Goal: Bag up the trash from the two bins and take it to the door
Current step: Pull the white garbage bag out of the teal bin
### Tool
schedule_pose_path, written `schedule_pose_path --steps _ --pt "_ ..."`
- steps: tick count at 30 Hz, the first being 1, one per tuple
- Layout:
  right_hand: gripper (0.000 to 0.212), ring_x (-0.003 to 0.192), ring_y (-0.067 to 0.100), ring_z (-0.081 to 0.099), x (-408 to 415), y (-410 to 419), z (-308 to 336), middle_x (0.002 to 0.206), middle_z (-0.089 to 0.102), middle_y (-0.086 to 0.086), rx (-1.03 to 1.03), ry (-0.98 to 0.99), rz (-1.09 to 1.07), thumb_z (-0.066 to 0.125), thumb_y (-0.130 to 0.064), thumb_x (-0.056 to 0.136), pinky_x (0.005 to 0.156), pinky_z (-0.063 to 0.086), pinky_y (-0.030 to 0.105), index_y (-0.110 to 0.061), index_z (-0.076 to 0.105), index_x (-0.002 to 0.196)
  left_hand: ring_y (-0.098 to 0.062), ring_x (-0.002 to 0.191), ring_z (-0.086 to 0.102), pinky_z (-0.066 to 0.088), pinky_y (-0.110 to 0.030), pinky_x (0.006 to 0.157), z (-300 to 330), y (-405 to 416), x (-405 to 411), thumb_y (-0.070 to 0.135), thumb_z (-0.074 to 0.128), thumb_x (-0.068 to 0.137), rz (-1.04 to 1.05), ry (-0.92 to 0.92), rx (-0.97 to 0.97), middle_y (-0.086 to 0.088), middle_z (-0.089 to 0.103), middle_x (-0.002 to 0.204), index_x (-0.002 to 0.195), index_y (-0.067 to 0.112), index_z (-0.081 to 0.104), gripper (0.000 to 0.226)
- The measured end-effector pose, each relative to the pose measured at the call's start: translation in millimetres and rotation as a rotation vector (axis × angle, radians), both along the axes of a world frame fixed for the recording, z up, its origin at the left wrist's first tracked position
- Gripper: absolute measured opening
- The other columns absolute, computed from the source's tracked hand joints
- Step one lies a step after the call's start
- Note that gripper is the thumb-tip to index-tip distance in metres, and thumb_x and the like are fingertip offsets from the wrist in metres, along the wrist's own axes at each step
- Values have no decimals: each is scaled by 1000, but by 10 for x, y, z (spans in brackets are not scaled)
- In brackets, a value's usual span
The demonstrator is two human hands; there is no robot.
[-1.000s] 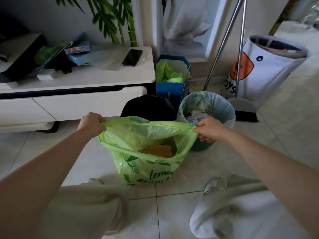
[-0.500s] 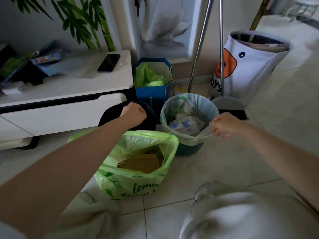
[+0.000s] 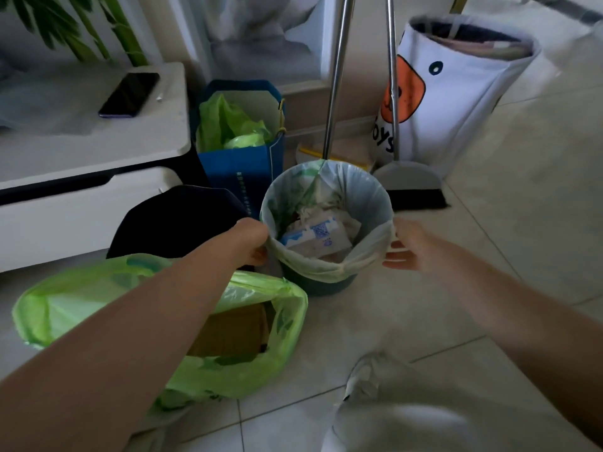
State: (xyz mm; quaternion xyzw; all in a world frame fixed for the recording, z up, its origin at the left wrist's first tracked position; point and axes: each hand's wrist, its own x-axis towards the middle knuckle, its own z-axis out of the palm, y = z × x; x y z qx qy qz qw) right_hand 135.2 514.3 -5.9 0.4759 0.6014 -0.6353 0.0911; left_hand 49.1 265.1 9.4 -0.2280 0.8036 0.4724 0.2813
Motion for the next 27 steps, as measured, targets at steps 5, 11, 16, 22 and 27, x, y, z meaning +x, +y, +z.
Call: schedule_pose_path --steps 5,11,16,22,27 --pt "16 75 23 56 -182 59 -61 104 54 12 -37 -36 -5 50 -18 95 62 48 34 -11 53 109 -31 91 63 58 -41 74 -10 77 -35 5 40 99 12 19 83 -26 60 123 128 -7 50 33" --pt "4 59 21 46 -424 151 25 80 52 15 241 1 -22 58 -7 89 51 42 29 -6 56 93 -27 61 65 61 -46 68 72 28 -190 7 65 89 51 39 44 -20 65 88 108 -5 56 25" --pt "17 81 28 57 -503 231 92 99 61 15 418 151 15 54 -7 88 70 54 37 -10 66 101 -27 67 70 57 -32 48 173 79 -313 12 70 84 57 203 -46 -18 68 90 93 4 61 15" --pt "15 77 27 64 -391 176 371 90 65 14 452 472 128 53 -6 90 70 59 41 -10 67 96 -27 70 70 61 -39 50 334 82 -323 21 55 91 -35 534 -106 -11 67 91 100 14 65 15" --pt "17 69 30 68 -87 321 355 78 69 15 665 479 173 56 -10 85 65 59 40 -3 71 91 -27 70 71 61 -41 51 397 -219 -233 18 55 92 -20 639 -95 -12 67 91 95 13 64 11"
